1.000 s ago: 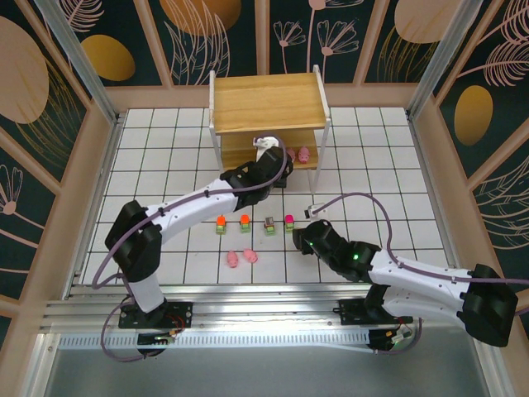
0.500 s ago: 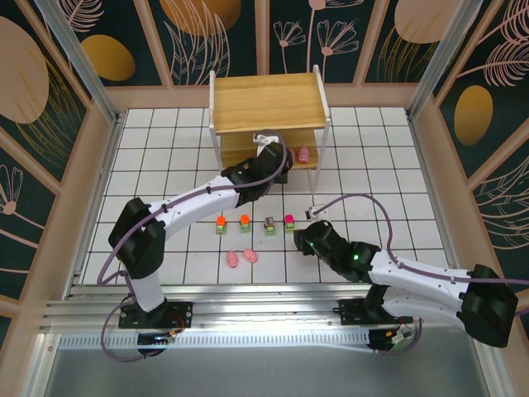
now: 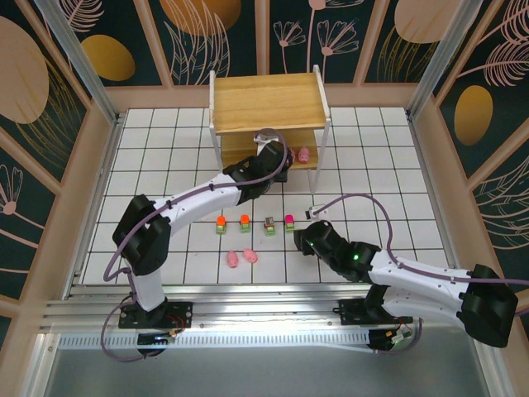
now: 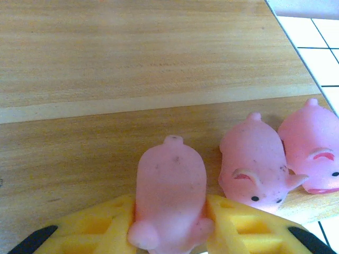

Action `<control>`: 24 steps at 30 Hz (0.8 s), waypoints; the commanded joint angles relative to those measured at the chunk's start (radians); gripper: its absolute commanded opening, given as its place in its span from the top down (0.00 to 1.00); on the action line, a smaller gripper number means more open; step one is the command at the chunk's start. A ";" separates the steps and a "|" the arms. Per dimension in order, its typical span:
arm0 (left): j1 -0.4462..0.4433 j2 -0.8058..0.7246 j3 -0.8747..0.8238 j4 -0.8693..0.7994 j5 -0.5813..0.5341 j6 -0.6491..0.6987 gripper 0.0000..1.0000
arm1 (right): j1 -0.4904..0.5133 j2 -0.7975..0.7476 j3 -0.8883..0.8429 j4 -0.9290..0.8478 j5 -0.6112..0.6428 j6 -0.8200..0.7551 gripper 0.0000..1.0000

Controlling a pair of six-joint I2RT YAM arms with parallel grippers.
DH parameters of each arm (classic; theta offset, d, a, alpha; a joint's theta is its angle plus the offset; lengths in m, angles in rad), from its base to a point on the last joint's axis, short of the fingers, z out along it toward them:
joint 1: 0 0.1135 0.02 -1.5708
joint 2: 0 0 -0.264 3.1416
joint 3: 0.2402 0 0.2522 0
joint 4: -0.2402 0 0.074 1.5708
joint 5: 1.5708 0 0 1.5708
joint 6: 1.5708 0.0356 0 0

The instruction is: Place and organize the plastic toys onto the shelf

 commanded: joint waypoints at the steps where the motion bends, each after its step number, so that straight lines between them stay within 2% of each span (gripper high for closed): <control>1: 0.005 0.013 0.031 0.019 0.006 0.010 0.63 | -0.007 -0.019 -0.017 0.021 0.000 -0.006 0.54; 12: 0.005 0.009 0.038 0.020 0.002 0.007 0.53 | -0.007 -0.022 -0.018 0.020 0.003 -0.004 0.54; 24: 0.005 -0.012 0.041 0.019 -0.014 0.009 0.48 | -0.006 -0.021 -0.017 0.020 -0.002 -0.005 0.54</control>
